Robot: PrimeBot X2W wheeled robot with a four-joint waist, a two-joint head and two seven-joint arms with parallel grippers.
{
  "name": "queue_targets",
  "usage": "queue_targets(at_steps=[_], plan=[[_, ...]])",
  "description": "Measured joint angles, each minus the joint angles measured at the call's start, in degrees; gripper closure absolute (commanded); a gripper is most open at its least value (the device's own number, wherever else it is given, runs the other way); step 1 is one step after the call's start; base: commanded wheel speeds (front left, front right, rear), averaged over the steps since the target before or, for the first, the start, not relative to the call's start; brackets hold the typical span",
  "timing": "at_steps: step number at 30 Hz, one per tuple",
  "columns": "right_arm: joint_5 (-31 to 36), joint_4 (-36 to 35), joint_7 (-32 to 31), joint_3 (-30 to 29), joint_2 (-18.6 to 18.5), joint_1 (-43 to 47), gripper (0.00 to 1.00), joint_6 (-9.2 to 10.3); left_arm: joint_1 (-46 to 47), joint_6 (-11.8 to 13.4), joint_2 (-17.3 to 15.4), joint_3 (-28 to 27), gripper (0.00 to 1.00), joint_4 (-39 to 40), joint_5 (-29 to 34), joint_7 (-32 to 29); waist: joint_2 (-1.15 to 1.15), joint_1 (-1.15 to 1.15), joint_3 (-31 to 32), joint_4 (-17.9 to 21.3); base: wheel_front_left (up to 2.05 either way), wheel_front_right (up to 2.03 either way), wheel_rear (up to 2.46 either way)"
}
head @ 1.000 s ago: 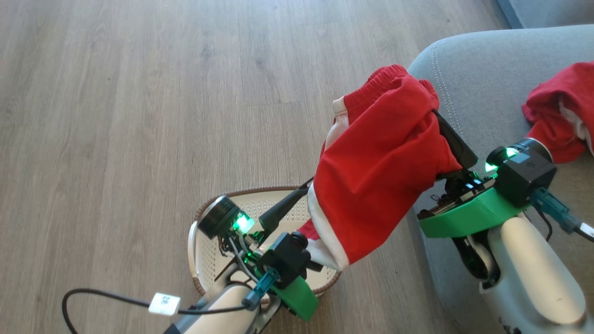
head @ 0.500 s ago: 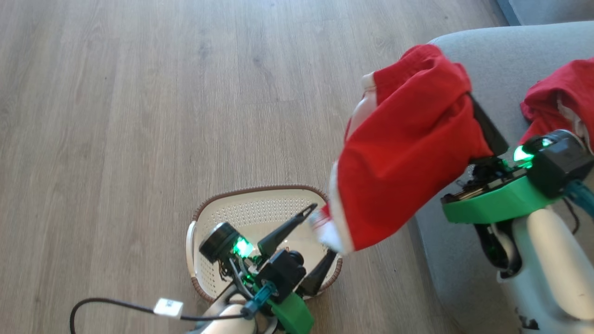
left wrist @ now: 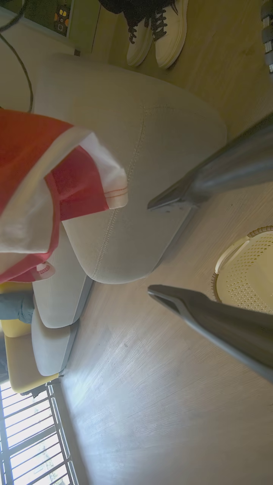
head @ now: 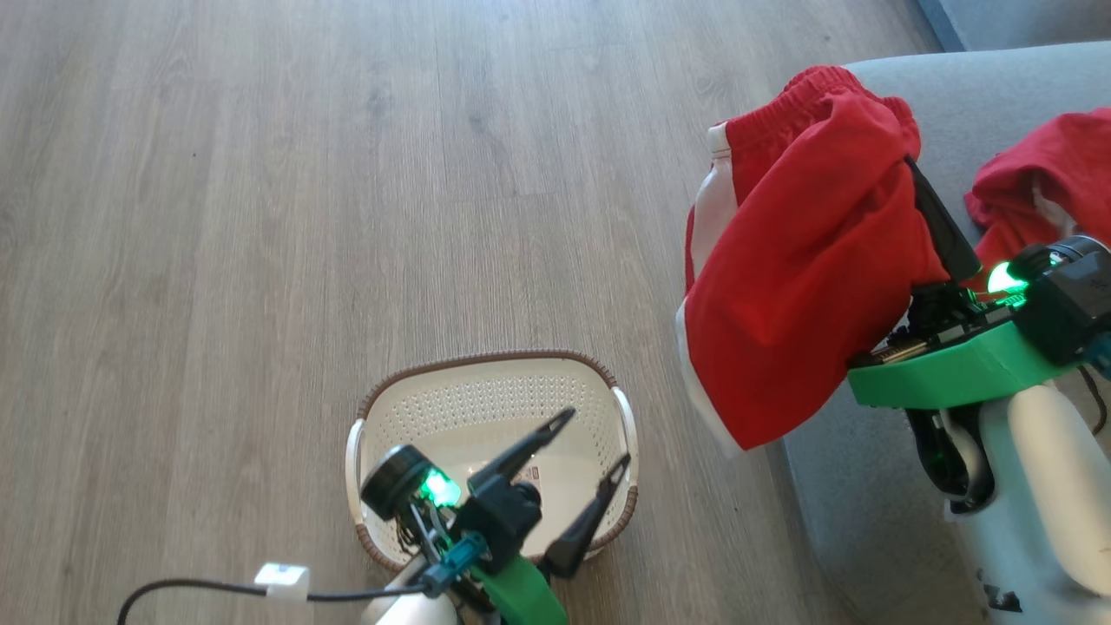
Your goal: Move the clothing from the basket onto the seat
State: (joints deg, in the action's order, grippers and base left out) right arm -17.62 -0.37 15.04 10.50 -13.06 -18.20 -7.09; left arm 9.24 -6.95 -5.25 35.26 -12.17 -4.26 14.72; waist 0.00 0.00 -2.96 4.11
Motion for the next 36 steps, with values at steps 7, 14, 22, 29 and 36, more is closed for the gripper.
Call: queue_targets(at_steps=[7,14,22,29,36], plan=[[0.00,0.01,0.00,-0.31,0.00,0.04,1.00,0.00,-1.34,-0.45,0.42,-0.12,0.00,-0.35,0.80,0.00,0.00,0.00,0.36,0.33,0.00,0.00,0.00],[0.00,0.04,0.00,-0.32,0.00,0.08,1.00,0.00,-1.35,-0.45,0.55,-0.10,0.00,-0.76,1.34,0.00,0.00,0.00,0.58,0.54,0.00,0.00,0.00],[0.03,0.08,0.00,-0.42,-0.16,0.16,1.00,0.00,-1.35,-0.46,0.57,-0.01,0.00,-0.75,1.34,0.00,0.00,0.00,0.50,1.20,0.00,0.00,0.00],[0.73,0.05,0.00,-1.75,-1.22,0.16,1.00,0.00,-1.29,-0.46,0.56,-0.03,0.00,-0.71,1.34,0.00,0.00,0.00,-0.75,3.40,0.00,0.00,0.00],[1.32,0.08,0.00,-3.38,-1.63,0.18,1.00,0.00,-0.95,-0.46,0.53,0.16,0.00,-0.71,1.35,0.00,0.00,0.00,-2.42,7.36,0.00,0.00,0.00]])
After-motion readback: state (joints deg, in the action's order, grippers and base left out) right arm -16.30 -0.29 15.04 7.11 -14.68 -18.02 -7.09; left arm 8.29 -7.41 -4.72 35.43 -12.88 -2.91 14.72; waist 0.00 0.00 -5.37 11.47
